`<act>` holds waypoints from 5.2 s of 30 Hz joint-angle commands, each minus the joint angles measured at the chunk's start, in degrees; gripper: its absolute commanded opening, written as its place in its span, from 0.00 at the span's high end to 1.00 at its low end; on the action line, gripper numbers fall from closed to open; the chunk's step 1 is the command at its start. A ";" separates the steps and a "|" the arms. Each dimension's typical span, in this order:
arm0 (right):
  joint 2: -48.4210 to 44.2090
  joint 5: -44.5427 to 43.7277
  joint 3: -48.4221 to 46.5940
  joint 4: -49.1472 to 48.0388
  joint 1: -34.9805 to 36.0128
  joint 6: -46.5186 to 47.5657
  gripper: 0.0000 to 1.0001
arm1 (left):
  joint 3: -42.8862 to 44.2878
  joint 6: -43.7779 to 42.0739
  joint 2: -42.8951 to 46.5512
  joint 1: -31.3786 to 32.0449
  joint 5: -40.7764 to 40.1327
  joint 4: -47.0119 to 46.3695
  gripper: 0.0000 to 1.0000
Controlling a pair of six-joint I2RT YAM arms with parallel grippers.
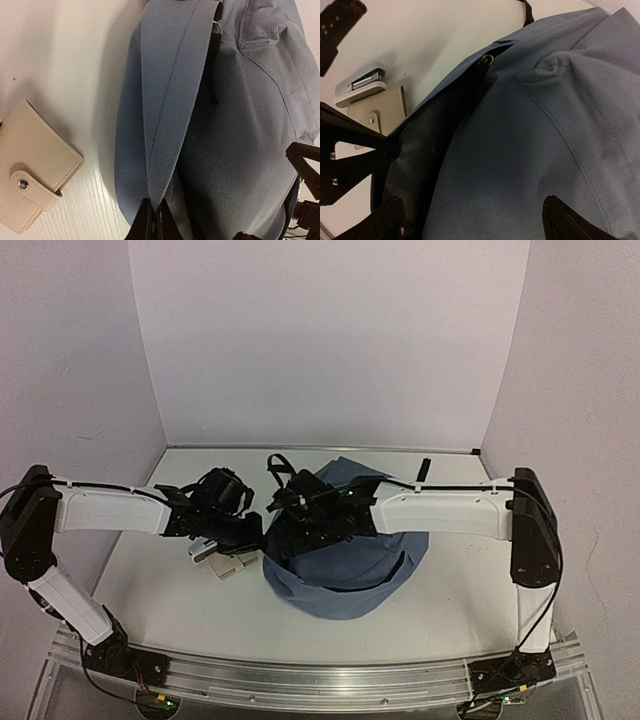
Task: Pack the student bag
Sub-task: Zip the student bag at the center of the board.
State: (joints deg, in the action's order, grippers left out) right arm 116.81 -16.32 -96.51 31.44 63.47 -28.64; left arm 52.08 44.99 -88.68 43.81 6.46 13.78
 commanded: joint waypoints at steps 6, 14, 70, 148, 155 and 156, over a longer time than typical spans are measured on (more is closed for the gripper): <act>8.86 -8.37 -8.59 7.85 2.43 -3.97 0.16 | -2.47 0.81 1.84 -0.04 0.92 -2.97 1.00; 9.15 -14.93 -10.43 11.06 2.40 -6.90 0.63 | -3.34 0.82 2.84 -0.04 0.41 -3.24 1.00; -12.30 19.11 15.50 -20.36 -8.36 -11.08 1.00 | 13.13 12.91 -11.08 -4.62 8.65 -10.78 0.62; 11.19 -2.32 -14.21 -6.62 -16.50 12.29 1.00 | 11.35 6.23 -3.23 -7.96 16.42 4.61 1.00; 13.26 -6.27 -17.59 -6.20 -17.06 8.21 1.00 | 7.96 6.97 0.23 -7.95 21.12 4.58 1.00; 13.40 -6.96 -17.81 -6.14 -17.23 7.52 1.00 | 7.44 6.84 0.63 -7.95 21.71 4.74 1.00</act>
State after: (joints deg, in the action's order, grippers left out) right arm 128.44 -11.00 -111.12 26.23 48.99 -16.76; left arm 61.66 52.36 -92.77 35.62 22.52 14.34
